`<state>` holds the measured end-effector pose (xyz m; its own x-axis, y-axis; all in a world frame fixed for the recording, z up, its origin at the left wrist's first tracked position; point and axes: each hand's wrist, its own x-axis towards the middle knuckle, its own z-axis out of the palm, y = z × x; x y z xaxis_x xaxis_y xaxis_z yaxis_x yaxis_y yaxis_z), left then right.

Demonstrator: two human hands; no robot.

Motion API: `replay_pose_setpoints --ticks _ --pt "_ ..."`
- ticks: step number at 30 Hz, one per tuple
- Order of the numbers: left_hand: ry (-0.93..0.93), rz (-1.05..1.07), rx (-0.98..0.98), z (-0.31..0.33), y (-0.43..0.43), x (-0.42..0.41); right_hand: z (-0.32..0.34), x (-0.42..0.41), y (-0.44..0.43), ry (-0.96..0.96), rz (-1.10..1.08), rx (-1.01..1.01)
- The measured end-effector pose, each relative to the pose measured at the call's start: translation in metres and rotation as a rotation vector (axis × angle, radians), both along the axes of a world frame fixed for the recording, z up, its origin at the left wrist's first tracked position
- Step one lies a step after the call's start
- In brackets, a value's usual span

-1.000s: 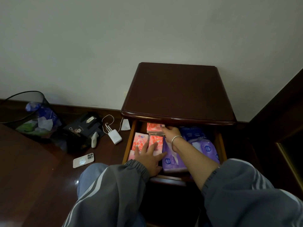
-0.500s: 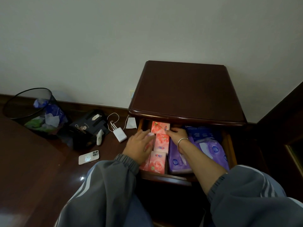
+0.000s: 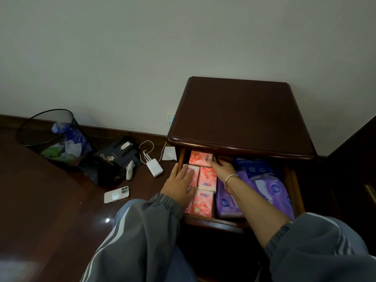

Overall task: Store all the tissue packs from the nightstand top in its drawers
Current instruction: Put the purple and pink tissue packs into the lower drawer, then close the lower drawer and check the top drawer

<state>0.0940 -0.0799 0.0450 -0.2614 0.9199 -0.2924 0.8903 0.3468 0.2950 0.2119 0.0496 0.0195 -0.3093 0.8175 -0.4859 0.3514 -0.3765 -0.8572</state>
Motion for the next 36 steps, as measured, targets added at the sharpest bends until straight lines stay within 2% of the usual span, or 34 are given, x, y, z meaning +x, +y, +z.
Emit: replay_pose_setpoints --ticks 4,10,16,19,23,26,32,36 --pt "-0.022 0.01 0.008 -0.002 0.001 -0.001 0.004 0.004 -0.001 0.03 -0.093 -0.041" --pt "-0.05 0.03 0.011 -0.004 0.002 -0.003 0.016 -0.002 -0.006 0.078 -0.003 -0.259" --pt "-0.062 0.041 0.02 -0.004 0.002 -0.003 0.017 0.001 -0.011 0.11 -0.12 -0.22" --pt "-0.068 0.046 0.032 -0.004 0.003 -0.004 0.02 0.0 -0.015 0.154 -0.094 -0.229" --pt "-0.089 0.063 0.043 -0.003 0.002 -0.003 0.025 -0.002 -0.02 0.081 -0.024 -0.204" --pt "-0.09 0.059 0.051 -0.003 0.002 -0.003 0.031 0.002 -0.019 0.105 0.016 -0.221" --pt "-0.123 0.075 0.158 0.009 0.0 -0.001 0.044 0.03 -0.025 0.088 -0.013 -0.091" --pt "-0.121 -0.005 0.177 0.026 -0.013 0.001 0.062 0.081 -0.039 0.018 0.087 0.192"
